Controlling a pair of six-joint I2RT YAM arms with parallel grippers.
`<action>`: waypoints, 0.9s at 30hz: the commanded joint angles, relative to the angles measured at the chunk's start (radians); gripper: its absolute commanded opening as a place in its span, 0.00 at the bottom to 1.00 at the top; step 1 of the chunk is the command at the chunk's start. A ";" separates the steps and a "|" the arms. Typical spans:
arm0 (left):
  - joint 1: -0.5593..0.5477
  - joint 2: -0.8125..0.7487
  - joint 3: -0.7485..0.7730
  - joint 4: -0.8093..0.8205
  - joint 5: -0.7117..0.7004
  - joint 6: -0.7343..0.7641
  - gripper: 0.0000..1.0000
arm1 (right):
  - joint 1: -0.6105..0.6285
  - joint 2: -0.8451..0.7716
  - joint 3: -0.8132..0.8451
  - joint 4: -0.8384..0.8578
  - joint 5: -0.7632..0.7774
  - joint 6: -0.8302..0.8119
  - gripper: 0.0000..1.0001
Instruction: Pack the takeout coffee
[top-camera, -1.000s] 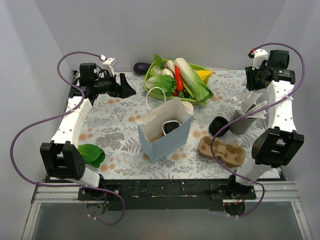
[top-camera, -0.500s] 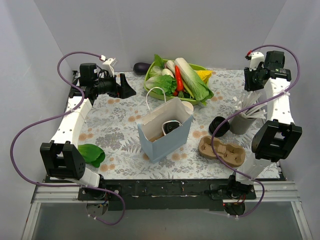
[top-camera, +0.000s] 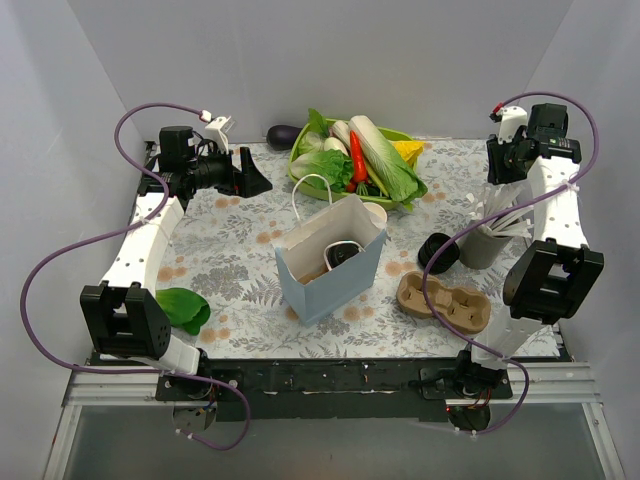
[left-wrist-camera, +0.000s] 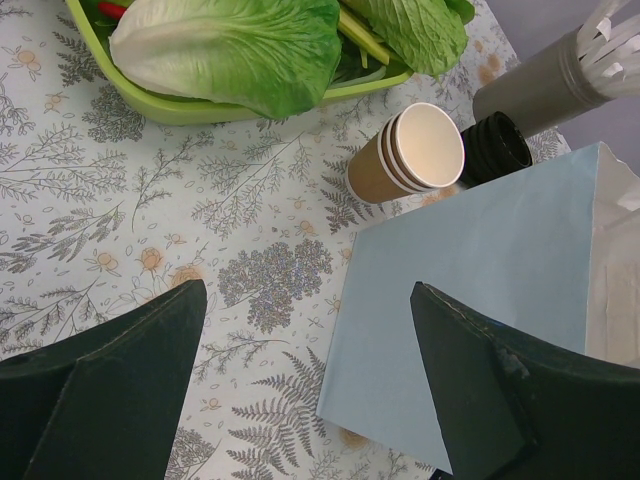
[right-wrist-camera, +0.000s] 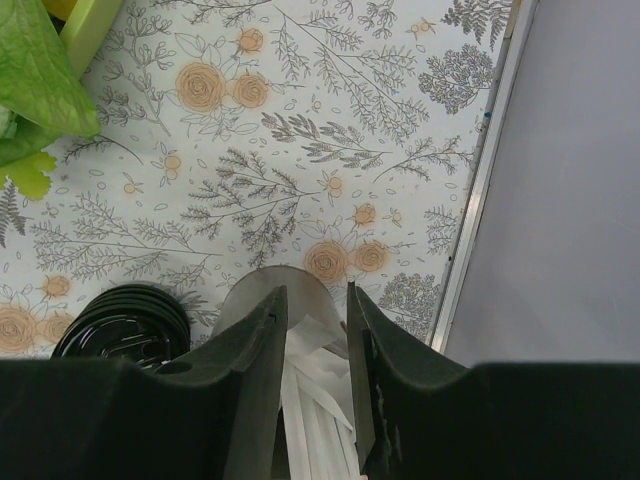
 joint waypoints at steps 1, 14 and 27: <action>0.002 -0.053 0.000 -0.007 0.005 0.014 0.84 | -0.002 -0.026 -0.009 0.022 0.000 0.014 0.36; 0.002 -0.062 -0.016 0.000 0.011 0.014 0.84 | -0.002 -0.057 -0.037 0.006 -0.009 0.010 0.20; 0.002 -0.053 -0.010 0.004 0.025 0.009 0.84 | 0.000 -0.126 0.098 -0.045 -0.062 0.027 0.01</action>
